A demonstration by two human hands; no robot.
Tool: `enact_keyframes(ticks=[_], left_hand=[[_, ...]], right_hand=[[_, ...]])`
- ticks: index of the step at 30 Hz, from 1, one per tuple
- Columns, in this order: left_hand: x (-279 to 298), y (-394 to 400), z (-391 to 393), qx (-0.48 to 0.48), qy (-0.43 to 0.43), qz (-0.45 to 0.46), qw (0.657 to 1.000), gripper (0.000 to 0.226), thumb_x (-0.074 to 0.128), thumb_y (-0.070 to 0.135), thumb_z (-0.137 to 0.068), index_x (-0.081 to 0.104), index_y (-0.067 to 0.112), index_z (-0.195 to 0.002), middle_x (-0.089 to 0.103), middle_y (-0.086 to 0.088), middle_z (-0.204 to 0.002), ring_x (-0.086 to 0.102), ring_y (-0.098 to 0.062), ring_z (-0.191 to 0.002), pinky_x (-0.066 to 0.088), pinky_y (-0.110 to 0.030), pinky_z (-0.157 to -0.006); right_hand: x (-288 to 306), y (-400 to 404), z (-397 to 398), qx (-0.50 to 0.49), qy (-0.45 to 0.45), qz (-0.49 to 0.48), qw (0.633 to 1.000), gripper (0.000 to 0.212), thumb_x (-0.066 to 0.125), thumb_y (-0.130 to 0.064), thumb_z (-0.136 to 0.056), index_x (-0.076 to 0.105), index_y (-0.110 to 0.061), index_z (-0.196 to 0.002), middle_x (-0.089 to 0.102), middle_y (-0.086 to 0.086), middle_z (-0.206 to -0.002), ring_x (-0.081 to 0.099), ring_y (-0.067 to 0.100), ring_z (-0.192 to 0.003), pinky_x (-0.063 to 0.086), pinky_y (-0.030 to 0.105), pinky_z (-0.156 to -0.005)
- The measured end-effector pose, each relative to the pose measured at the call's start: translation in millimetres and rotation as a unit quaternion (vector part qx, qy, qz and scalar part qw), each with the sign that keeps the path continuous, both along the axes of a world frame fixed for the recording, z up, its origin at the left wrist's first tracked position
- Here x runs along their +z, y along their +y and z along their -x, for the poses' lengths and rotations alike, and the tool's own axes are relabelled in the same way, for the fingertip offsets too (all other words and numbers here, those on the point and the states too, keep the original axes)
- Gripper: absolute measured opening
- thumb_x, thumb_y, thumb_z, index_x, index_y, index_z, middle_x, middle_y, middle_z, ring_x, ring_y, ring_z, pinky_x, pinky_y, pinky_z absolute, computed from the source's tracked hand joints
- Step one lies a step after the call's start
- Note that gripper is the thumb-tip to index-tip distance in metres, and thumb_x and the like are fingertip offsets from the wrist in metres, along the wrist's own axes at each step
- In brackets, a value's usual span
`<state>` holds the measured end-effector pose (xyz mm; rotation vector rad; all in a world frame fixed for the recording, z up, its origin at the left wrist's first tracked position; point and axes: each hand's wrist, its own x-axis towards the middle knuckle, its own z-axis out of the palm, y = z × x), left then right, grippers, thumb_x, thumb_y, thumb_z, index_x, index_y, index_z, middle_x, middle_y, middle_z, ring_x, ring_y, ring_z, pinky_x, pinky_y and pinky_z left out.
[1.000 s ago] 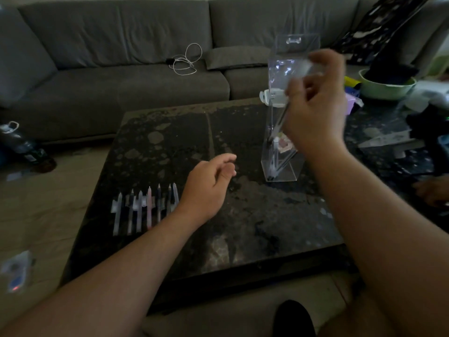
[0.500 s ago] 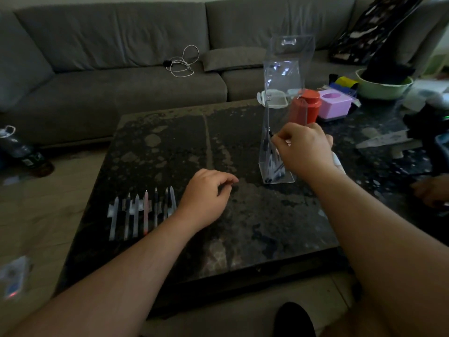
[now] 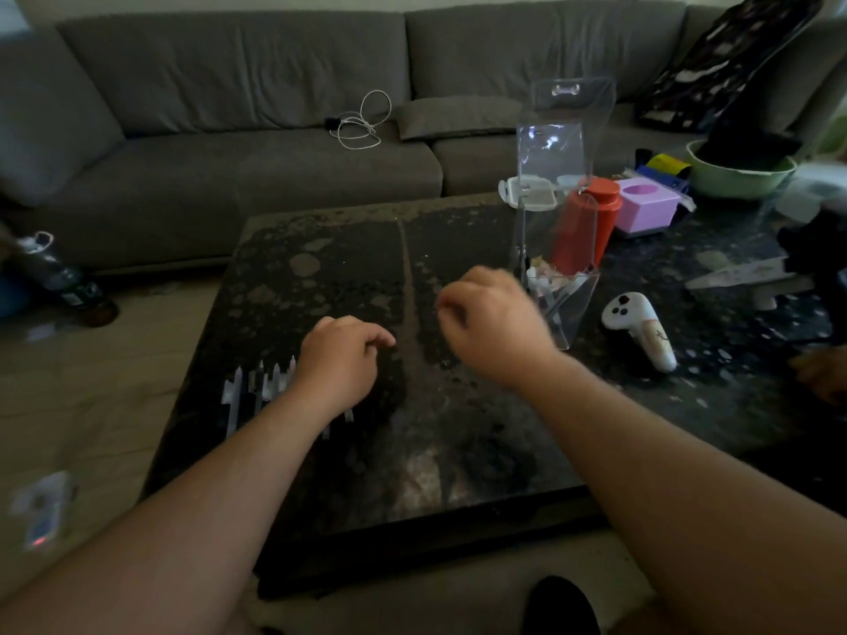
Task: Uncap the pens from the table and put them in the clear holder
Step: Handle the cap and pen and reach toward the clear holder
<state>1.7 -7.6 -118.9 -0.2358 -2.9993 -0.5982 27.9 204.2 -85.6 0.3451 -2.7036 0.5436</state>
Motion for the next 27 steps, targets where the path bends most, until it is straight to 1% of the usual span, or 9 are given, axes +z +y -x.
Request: enact_keyframes(ticks=[2, 5, 7, 11, 15, 19, 21, 23, 27], left_hand=[[-1.9, -15.4, 3.1, 0.037, -0.017, 0.041, 0.998, 0.041, 0.052, 0.012, -0.102, 0.074, 0.045, -0.112, 0.063, 0.008, -0.126, 0.049, -0.023, -0.124, 0.046, -0.042, -0.105], [-6.8, -37.4, 5.5, 0.07, -0.023, 0.055, 0.996, 0.043, 0.049, 0.012, -0.105, 0.074, 0.046, -0.112, 0.064, 0.006, -0.127, 0.049, -0.024, -0.123, 0.047, -0.041, -0.101], [-6.7, -46.3, 5.1, 0.082, -0.03, 0.05, 0.995, 0.036, 0.05, 0.02, -0.107, 0.074, 0.046, -0.114, 0.063, 0.008, -0.126, 0.048, -0.023, -0.124, 0.046, -0.041, -0.1], [-6.7, -52.3, 3.4, 0.076, -0.055, 0.082, 0.992, 0.02, 0.064, 0.038, -0.101, 0.072, 0.048, -0.117, 0.063, 0.012, -0.114, 0.049, -0.02, -0.118, 0.047, -0.041, -0.098], [-7.2, -53.1, 1.5, 0.084, -0.094, 0.081, 0.989, 0.024, 0.072, 0.043, -0.094, 0.066, 0.049, -0.117, 0.06, 0.017, -0.1, 0.048, -0.016, -0.11, 0.045, -0.039, -0.093], [-7.5, -51.9, 2.9, 0.094, -0.076, 0.082, 0.989, 0.017, 0.073, 0.05, -0.092, 0.063, 0.047, -0.106, 0.058, 0.017, -0.093, 0.051, -0.018, -0.108, 0.041, -0.04, -0.089], [-7.2, -54.2, 3.7, 0.093, -0.072, 0.074, 0.99, 0.012, 0.071, 0.054, -0.093, 0.065, 0.045, -0.097, 0.062, 0.017, -0.094, 0.053, -0.018, -0.109, 0.043, -0.042, -0.093], [-5.5, -59.2, 4.6, 0.081, -0.082, 0.076, 0.991, 0.016, 0.075, 0.059, -0.087, 0.068, 0.046, -0.093, 0.063, 0.019, -0.094, 0.055, -0.018, -0.113, 0.046, -0.045, -0.098], [1.3, -59.8, -2.0, 0.042, -0.126, 0.138, 0.982, 0.034, 0.079, 0.067, -0.078, 0.071, 0.05, -0.106, 0.061, 0.019, -0.099, 0.049, -0.019, -0.121, 0.042, -0.045, -0.102]], right_hand=[[-17.0, -28.9, -0.5, 0.05, -0.079, -0.03, 0.995, 0.03, 0.049, -0.036, -0.093, 0.073, -0.024, -0.104, 0.063, 0.002, -0.1, 0.062, 0.028, -0.097, 0.056, 0.047, -0.085], [-34.4, -59.1, -1.5, 0.09, -0.175, -0.066, 0.978, 0.017, 0.057, -0.032, -0.096, 0.069, -0.026, -0.107, 0.058, -0.001, -0.103, 0.062, 0.023, -0.102, 0.056, 0.041, -0.089], [-42.1, -72.6, -1.5, 0.1, -0.194, -0.077, 0.973, 0.012, 0.058, -0.034, -0.098, 0.065, -0.026, -0.104, 0.057, -0.003, -0.104, 0.062, 0.021, -0.105, 0.055, 0.041, -0.09], [-52.6, -94.7, -0.9, 0.125, -0.209, -0.07, 0.968, 0.027, 0.056, -0.035, -0.099, 0.065, -0.025, -0.122, 0.058, 0.003, -0.114, 0.061, 0.026, -0.108, 0.054, 0.041, -0.09], [-56.8, -112.4, -1.2, 0.155, -0.233, -0.081, 0.956, 0.041, 0.053, -0.036, -0.1, 0.054, -0.038, -0.141, 0.053, 0.005, -0.12, 0.054, 0.026, -0.107, 0.051, 0.043, -0.092], [-60.7, -121.7, 7.3, 0.101, -0.243, -0.089, 0.961, 0.031, 0.053, -0.04, -0.099, 0.067, -0.027, -0.123, 0.058, 0.008, -0.113, 0.056, 0.025, -0.099, 0.054, 0.044, -0.086], [-60.3, -121.6, 10.3, 0.066, -0.244, -0.097, 0.963, 0.026, 0.056, -0.035, -0.099, 0.07, -0.019, -0.115, 0.062, 0.009, -0.112, 0.059, 0.025, -0.1, 0.055, 0.042, -0.088], [-57.6, -117.4, 12.2, 0.036, -0.232, -0.108, 0.966, 0.023, 0.061, -0.028, -0.099, 0.069, -0.014, -0.116, 0.064, 0.01, -0.114, 0.063, 0.025, -0.103, 0.056, 0.039, -0.089], [-45.8, -104.2, 13.1, -0.009, -0.261, -0.095, 0.961, 0.026, 0.068, -0.017, -0.097, 0.064, -0.013, -0.122, 0.066, 0.01, -0.116, 0.066, 0.026, -0.105, 0.056, 0.037, -0.085]])
